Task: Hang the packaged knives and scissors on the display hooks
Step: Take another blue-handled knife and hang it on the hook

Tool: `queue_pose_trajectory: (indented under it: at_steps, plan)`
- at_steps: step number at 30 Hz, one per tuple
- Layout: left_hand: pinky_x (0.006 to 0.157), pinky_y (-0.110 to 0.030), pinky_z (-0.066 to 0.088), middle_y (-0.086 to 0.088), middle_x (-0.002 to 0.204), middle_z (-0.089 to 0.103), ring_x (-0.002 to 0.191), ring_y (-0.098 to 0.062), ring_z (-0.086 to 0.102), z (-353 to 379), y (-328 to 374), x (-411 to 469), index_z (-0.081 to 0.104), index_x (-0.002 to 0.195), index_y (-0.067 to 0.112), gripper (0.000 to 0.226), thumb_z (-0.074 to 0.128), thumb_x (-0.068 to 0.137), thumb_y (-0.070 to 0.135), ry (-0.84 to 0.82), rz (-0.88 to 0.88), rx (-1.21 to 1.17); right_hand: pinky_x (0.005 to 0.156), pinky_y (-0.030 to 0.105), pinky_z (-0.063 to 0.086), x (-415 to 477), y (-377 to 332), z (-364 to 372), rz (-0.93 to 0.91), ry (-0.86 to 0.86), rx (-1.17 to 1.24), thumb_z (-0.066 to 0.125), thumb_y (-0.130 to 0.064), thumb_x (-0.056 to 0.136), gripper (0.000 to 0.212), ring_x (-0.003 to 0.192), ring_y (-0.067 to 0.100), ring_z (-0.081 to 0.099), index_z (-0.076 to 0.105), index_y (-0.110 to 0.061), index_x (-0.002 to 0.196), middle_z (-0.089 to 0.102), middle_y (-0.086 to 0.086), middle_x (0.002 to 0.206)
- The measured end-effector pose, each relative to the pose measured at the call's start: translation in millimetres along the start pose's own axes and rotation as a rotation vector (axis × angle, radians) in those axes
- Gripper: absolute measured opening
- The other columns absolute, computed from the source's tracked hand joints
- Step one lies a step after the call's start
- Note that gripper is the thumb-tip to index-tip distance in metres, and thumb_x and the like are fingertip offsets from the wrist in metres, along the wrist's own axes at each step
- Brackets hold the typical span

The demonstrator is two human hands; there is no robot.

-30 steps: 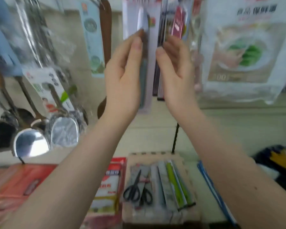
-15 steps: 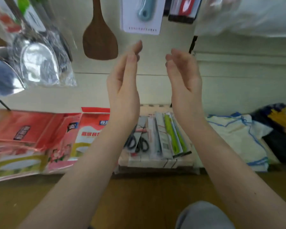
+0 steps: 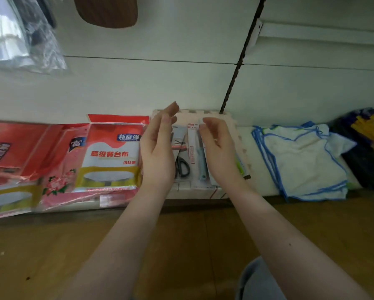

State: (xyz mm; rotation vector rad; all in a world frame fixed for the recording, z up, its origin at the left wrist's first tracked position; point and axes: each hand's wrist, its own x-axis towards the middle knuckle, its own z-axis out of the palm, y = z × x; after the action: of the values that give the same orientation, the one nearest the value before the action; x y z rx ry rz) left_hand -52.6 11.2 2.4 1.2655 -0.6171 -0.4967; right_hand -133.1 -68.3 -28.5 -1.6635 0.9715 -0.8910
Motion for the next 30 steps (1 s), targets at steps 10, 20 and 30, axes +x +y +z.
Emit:
queue_pose_trajectory:
  at_steps: [10, 20, 30]
  plan:
    - [0.097, -0.024, 0.046, 0.007, 0.125, 0.062, 0.117, -0.010, 0.056, -4.5, -16.5, -6.6, 0.058, 0.124, 0.017, 0.035, 0.039, 0.098, 0.030, -0.032, -0.117, 0.099, 0.079, 0.037, 0.052, 9.4, 76.3, 7.6, 0.194, -0.242, -0.772, 0.047, -0.020, 0.093, 0.021, 0.093, 0.024, 0.060, 0.063, -0.006, 0.096, 0.065, 0.010, 0.097]
    - [0.100, -0.024, 0.046, 0.008, 0.122, 0.064, 0.118, -0.007, 0.055, -11.9, -12.4, -7.7, 0.060, 0.122, 0.019, 0.033, 0.045, 0.094, 0.029, -0.042, -0.154, 0.075, 0.082, 0.033, 0.050, 12.6, 77.4, 30.9, 0.082, -0.256, -1.204, 0.045, -0.010, 0.094, 0.024, 0.102, 0.027, 0.059, 0.055, -0.001, 0.114, 0.056, 0.017, 0.118]
    - [0.067, -0.001, 0.045, 0.012, 0.107, 0.066, 0.094, 0.011, 0.062, -16.4, -6.9, -0.5, 0.060, 0.119, 0.011, 0.030, 0.044, 0.095, 0.020, -0.042, -0.105, 0.033, 0.086, 0.036, 0.049, 9.4, 80.8, 42.4, 0.083, -0.257, -1.295, 0.044, -0.009, 0.095, 0.024, 0.107, 0.032, 0.055, 0.053, 0.001, 0.115, 0.058, 0.020, 0.117]
